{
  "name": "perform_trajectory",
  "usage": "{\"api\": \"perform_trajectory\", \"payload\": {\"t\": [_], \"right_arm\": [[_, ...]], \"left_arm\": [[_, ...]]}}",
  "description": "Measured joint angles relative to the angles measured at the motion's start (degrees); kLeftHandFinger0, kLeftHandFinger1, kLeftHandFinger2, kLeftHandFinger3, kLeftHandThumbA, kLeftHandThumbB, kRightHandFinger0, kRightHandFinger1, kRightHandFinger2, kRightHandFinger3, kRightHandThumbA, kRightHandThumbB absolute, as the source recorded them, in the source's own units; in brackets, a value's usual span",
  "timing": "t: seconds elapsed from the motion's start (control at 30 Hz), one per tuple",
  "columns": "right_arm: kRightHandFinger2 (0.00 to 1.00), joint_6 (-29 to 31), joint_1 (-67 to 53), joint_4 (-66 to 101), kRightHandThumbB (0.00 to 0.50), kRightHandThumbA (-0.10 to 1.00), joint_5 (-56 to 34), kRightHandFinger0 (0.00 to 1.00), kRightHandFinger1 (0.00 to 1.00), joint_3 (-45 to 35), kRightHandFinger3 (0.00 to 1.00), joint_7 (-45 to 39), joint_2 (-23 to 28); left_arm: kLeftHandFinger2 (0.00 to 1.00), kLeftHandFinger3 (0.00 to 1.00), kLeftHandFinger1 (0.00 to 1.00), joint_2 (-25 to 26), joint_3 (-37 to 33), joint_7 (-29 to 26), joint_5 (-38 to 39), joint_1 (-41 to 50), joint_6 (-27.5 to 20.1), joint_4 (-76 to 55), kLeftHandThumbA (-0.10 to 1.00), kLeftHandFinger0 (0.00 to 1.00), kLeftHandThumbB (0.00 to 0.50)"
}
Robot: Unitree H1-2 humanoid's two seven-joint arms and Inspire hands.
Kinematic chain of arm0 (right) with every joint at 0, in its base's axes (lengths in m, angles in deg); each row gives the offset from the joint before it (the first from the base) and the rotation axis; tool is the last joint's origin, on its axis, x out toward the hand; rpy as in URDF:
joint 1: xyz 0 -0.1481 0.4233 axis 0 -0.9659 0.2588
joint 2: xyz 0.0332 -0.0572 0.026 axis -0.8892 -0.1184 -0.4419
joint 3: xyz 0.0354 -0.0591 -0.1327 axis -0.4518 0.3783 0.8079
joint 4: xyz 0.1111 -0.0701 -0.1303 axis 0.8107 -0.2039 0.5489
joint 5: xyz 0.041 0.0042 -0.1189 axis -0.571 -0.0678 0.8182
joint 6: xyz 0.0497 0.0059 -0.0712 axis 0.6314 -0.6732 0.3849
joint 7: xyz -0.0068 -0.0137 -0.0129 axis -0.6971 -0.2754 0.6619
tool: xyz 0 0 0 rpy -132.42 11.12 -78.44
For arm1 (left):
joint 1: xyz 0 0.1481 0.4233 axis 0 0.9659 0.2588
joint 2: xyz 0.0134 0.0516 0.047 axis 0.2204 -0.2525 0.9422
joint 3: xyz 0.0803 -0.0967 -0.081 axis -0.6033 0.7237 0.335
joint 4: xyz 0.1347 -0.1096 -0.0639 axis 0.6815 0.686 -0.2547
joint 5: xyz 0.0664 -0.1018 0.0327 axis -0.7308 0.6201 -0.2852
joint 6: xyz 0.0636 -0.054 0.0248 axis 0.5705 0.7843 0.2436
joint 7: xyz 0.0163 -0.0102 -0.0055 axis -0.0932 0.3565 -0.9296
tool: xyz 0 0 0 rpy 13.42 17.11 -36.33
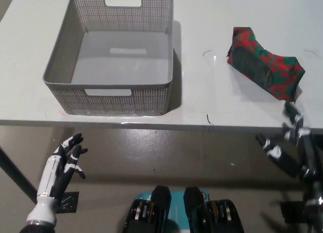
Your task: Use the right hand to pick up a bag of coffee beans on the right hand side and place it into a container on the left hand side
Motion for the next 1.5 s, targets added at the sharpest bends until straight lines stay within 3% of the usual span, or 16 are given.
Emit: {"api": "perform_trajectory", "payload": {"t": [0.07,0.23,0.37,0.57,0.83,1.07,1.33,1.5], "right_arm": [[1.0,-1.96,3.14,1.47,0.5,1.0,2.6,1.0,1.0,0.06,1.0,-0.09,2.09],[1.0,-7.11,11.3,5.09,0.5,0.88,8.64,1.0,1.0,1.17,1.0,-1.26,7.1],[1.0,-12.12,16.79,8.41,0.49,0.77,13.53,1.0,1.0,3.53,1.0,-3.28,8.89],[1.0,-18.46,28.36,7.03,0.499,0.81,19.54,1.0,1.0,7.81,1.0,-7.02,10.66],[1.0,-24.13,45.0,-11.67,0.5,0.84,24.27,1.0,1.0,15.31,1.0,-12.12,12.43],[1.0,-26.07,55.88,-33.87,0.5,0.76,26.57,1.0,1.0,23.05,1.0,-15.43,12.13],[1.0,-26.46,64.04,-58.17,0.5,0.78,27.39,1.0,1.0,29.67,1.0,-17.98,10.94],[1.0,-26.45,65.46,-62.67,0.5,0.79,27.39,1.0,1.0,31.26,1.0,-19.86,12.46]], "left_arm": [[1.0,0.93,0.98,0.08,0.0,0.01,-0.01,0.81,0.0,-0.27,0.91,0.4,0.5],[1.0,1.0,1.0,0.47,0.22,0.04,0.06,2.62,0.02,-0.96,0.93,0.6,0.5],[1.0,1.0,1.0,1.19,0.59,0.31,0.29,3.58,0.05,-2.11,0.93,0.59,0.5],[1.0,1.0,1.0,2.61,1.2,0.87,0.71,4.28,0.04,-2.96,0.95,0.59,0.5],[1.0,1.0,1.0,2.63,2.01,1.3,0.99,5.23,0.04,-2.96,0.95,0.58,0.5],[1.0,1.0,1.0,2.66,2.73,1.45,1.14,5.55,0.04,-3.39,0.96,0.56,0.5],[1.0,1.0,1.0,3.65,3.19,2.2,1.77,6.9,0.0,-5.96,0.95,0.61,0.5],[1.0,1.0,1.0,4.06,2.52,3.56,3.06,5.81,-0.21,-5.9,0.96,0.62,0.5]]}}
